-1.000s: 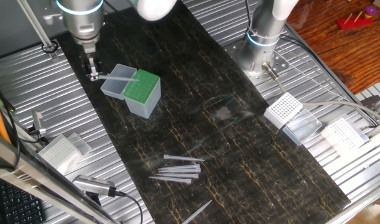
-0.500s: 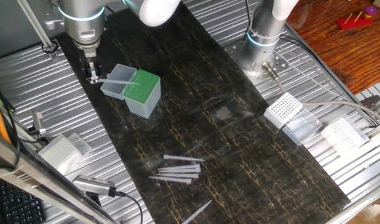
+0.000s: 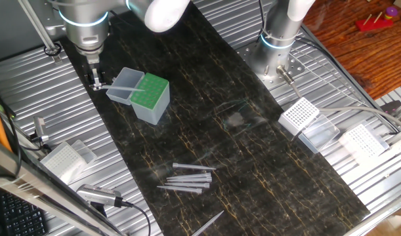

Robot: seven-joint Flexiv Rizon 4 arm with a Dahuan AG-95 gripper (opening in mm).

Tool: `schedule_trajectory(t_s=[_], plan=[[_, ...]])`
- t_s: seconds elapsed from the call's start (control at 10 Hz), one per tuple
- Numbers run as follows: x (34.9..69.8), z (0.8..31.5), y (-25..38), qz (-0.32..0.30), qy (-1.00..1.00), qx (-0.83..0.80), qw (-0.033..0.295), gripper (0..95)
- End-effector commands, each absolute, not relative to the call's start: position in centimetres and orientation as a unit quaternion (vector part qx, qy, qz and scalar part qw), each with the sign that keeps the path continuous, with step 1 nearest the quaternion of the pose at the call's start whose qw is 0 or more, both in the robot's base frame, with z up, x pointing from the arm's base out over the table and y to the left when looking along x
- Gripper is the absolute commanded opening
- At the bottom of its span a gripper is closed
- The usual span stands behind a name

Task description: Insert a large pipette tip into the holder for large pipette tips

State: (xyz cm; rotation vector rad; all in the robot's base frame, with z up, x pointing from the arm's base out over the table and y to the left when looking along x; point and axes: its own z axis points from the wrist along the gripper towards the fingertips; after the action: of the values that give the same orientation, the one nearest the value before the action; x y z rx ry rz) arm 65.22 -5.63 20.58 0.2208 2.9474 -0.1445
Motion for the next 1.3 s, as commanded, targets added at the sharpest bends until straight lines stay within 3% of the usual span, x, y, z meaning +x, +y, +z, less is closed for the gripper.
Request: schedule_trajectory(t_s=[0.1,1.3], plan=[[65.27,20.51,-5.69,-0.049,0.992,0.074,0.09,0.0],[64.27,20.14,-5.81,-0.057,0.991,0.075,0.095,0.0]])
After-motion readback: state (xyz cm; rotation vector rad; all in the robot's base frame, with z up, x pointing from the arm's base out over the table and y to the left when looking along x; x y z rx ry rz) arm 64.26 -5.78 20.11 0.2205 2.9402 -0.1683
